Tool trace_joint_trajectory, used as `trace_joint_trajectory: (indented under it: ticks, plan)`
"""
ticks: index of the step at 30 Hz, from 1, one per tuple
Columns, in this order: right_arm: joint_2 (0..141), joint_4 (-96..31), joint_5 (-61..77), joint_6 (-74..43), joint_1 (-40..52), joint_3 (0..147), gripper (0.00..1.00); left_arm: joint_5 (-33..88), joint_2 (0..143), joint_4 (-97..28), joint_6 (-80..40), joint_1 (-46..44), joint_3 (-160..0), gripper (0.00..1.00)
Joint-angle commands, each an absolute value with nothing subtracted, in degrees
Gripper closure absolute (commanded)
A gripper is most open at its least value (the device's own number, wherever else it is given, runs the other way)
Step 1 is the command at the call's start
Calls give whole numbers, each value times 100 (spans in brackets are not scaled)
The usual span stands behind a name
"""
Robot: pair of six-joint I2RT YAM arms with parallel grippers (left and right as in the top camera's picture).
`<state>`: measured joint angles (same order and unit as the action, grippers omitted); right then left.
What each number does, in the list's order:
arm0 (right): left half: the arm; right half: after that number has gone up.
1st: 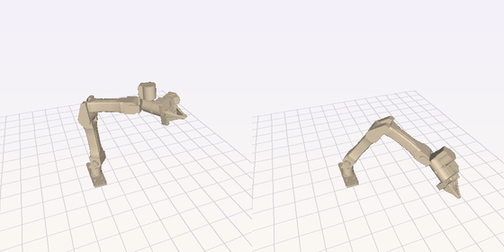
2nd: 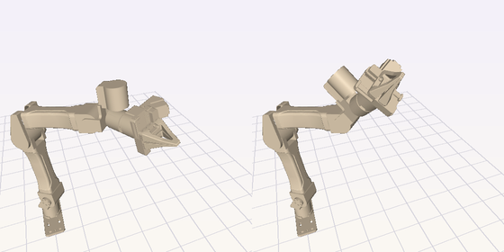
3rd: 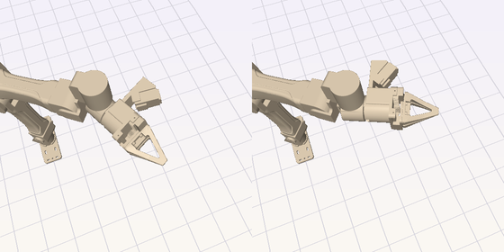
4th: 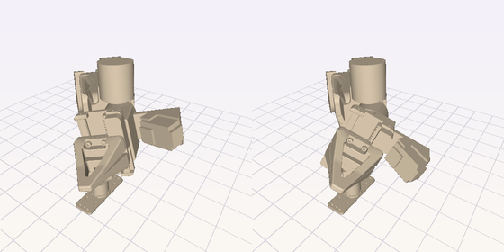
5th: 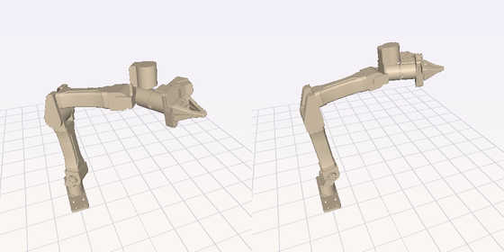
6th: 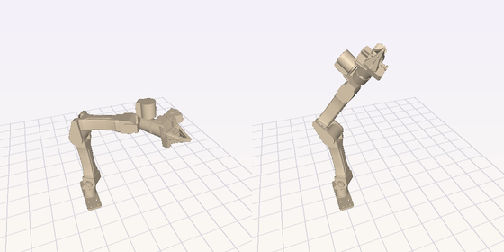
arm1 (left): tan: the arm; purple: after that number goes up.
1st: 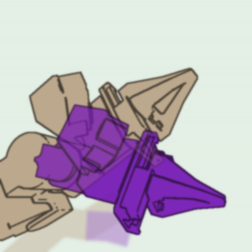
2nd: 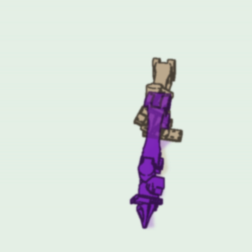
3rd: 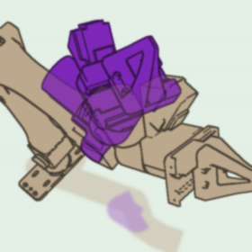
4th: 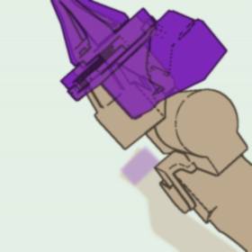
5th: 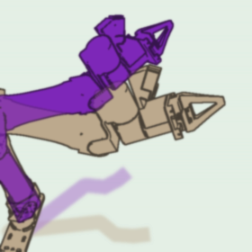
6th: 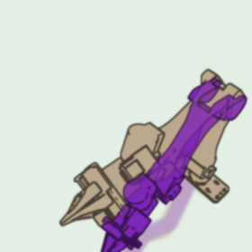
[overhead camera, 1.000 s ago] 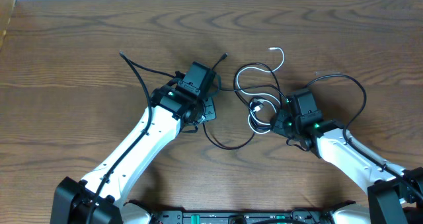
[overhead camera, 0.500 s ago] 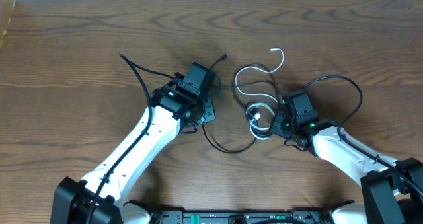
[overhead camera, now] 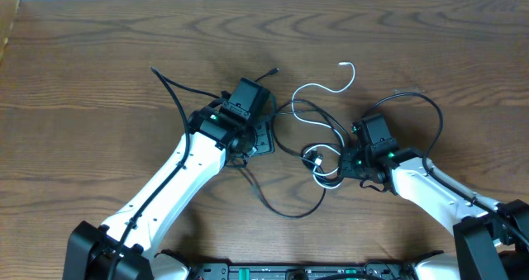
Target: Untangle cables
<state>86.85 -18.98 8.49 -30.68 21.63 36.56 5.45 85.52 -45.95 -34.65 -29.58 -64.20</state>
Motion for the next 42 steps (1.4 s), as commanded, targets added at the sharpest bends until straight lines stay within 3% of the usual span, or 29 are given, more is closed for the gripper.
trace_joint_trajectory:
  ticks: [1, 5, 14, 42]
  plan:
    - [8761, -1656, 1603, -2777, 2185, 3555, 99, 1076, 8573, -4532, -3433, -3000, -6434, 33]
    - [8761, -1286, 1900, -2884, 2185, 3555, 99, 1120, 8611, -4399, -3433, -3120, -6425, 41]
    - [8761, -751, 2757, -2978, 2185, 3555, 99, 1157, 9142, -4257, -3721, -3516, -6412, 45]
    - [8761, -346, 2987, -2974, 2180, 3555, 99, 1282, 10739, -3675, -3861, -3776, -6407, 46]
